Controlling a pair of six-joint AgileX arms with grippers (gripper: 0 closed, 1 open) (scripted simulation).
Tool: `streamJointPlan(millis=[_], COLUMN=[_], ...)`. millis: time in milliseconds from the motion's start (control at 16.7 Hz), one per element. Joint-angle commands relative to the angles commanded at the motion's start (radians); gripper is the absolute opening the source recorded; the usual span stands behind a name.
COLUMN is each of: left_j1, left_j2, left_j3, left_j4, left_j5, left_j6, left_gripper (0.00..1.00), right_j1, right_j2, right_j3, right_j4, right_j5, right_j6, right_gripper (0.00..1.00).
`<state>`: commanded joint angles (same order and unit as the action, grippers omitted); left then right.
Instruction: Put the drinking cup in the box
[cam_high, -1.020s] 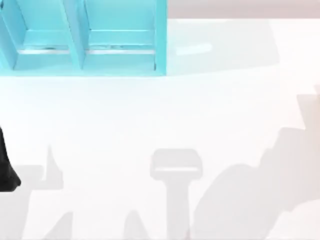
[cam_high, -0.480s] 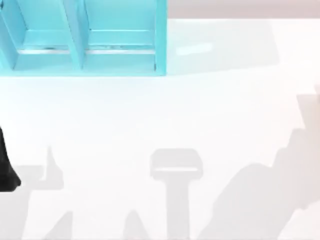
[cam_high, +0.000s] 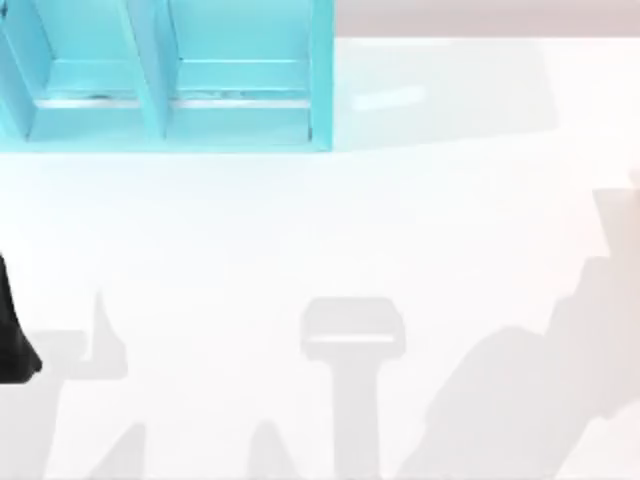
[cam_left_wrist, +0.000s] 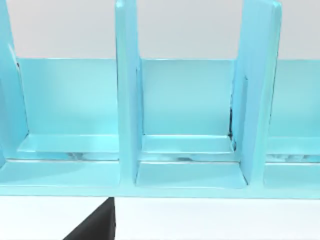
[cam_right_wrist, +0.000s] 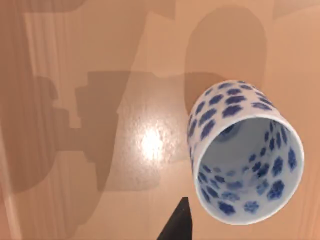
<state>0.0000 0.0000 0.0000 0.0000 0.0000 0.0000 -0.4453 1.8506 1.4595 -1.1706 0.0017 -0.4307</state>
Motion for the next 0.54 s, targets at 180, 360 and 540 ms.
streamJointPlan(millis=[180,360,540], left_j1=[0.0,0.0,0.0], left_j2=[0.0,0.0,0.0], left_j3=[0.0,0.0,0.0], left_j4=[0.0,0.0,0.0], left_j5=[0.0,0.0,0.0], left_j6=[0.0,0.0,0.0], left_gripper=[1.0,1.0,1.0], right_j1=[0.0,0.0,0.0], right_j2=[0.0,0.0,0.0], right_j3=[0.0,0.0,0.0], right_j4=[0.0,0.0,0.0], right_j5=[0.0,0.0,0.0], right_j6=[0.0,0.0,0.0], right_gripper=[0.98,1.0,1.0])
